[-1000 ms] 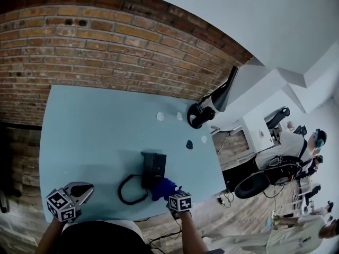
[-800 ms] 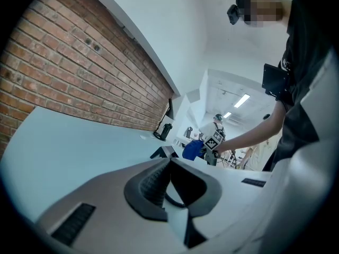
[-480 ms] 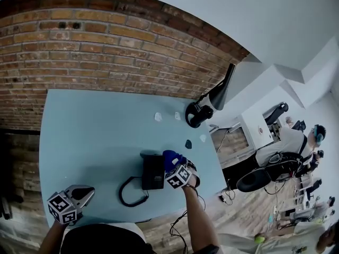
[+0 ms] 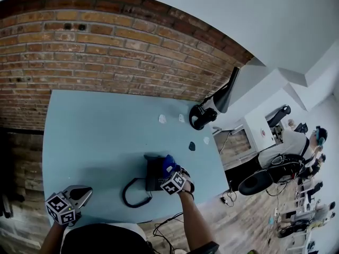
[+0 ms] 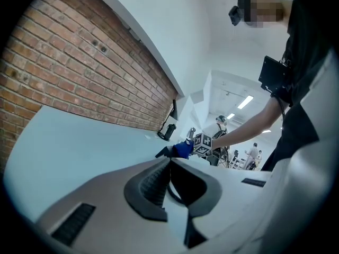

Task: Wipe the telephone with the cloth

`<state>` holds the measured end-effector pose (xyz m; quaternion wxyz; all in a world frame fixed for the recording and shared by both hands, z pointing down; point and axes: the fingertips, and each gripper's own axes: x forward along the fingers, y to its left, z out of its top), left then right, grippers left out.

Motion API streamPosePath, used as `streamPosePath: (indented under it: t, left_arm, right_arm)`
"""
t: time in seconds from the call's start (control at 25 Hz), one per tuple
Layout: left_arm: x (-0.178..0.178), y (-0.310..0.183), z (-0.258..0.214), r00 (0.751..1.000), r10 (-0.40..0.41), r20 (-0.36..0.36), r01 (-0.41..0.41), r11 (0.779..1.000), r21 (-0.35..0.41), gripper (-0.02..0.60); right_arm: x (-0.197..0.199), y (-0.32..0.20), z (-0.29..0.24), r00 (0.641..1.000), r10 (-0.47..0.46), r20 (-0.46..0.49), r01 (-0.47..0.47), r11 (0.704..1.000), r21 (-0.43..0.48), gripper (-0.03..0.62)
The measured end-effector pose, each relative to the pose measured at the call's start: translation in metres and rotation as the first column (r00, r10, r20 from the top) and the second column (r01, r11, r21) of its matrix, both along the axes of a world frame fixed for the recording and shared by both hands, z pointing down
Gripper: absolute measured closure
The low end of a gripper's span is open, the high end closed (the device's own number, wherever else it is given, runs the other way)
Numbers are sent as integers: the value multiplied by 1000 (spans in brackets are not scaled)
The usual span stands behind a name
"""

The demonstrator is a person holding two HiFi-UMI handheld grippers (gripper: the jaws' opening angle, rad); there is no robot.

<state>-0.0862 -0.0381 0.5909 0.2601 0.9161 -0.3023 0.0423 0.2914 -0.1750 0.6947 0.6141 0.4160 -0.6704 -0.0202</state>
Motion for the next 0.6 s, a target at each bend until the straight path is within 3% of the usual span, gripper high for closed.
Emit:
streamPosePath:
  t: [0.6]
  left_arm:
    - [15,-2,-3,999,53,-2,-53,998,18,555]
  right_arm:
    - [-4,38,19,999,37,30,-37,999,-17,522]
